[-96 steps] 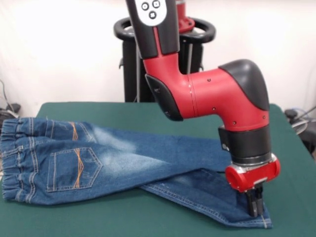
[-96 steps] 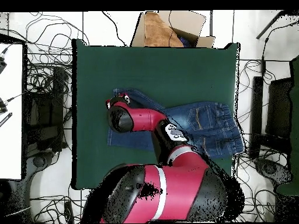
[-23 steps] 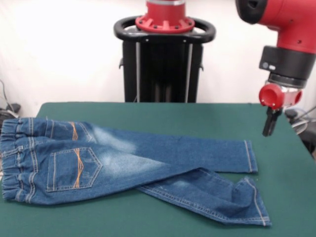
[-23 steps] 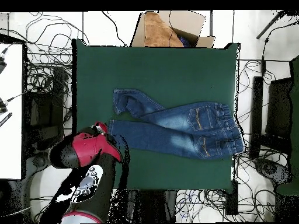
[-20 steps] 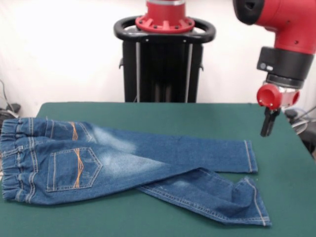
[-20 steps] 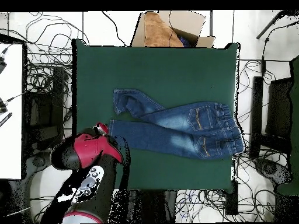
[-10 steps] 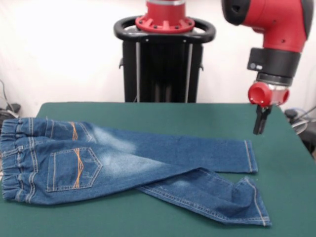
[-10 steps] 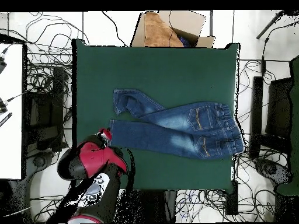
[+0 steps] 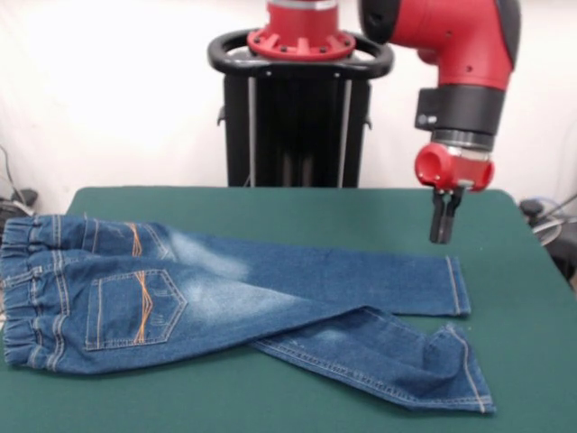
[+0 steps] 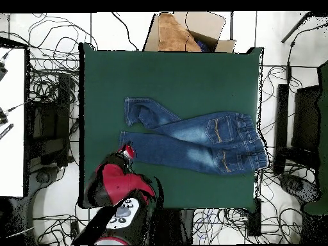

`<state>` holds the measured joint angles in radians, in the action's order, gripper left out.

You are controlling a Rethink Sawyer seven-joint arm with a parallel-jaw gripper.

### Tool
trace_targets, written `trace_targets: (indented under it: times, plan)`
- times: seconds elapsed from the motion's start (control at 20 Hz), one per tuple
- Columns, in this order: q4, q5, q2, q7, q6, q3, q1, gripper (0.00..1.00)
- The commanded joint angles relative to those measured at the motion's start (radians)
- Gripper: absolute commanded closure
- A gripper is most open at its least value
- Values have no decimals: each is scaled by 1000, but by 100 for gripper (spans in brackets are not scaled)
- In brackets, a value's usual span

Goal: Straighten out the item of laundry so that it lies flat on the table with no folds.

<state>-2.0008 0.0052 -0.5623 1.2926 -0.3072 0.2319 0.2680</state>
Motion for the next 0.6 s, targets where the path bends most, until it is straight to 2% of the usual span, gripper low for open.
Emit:
trace_targets:
  times: [0.05, 0.45, 0.6]
  plan:
    - [-42, 88, 41, 340, -94, -41, -40, 100]
    - [-35, 117, 80, 386, -220, -58, -58, 100]
    - [-45, 120, 46, 397, -222, -63, -61, 100]
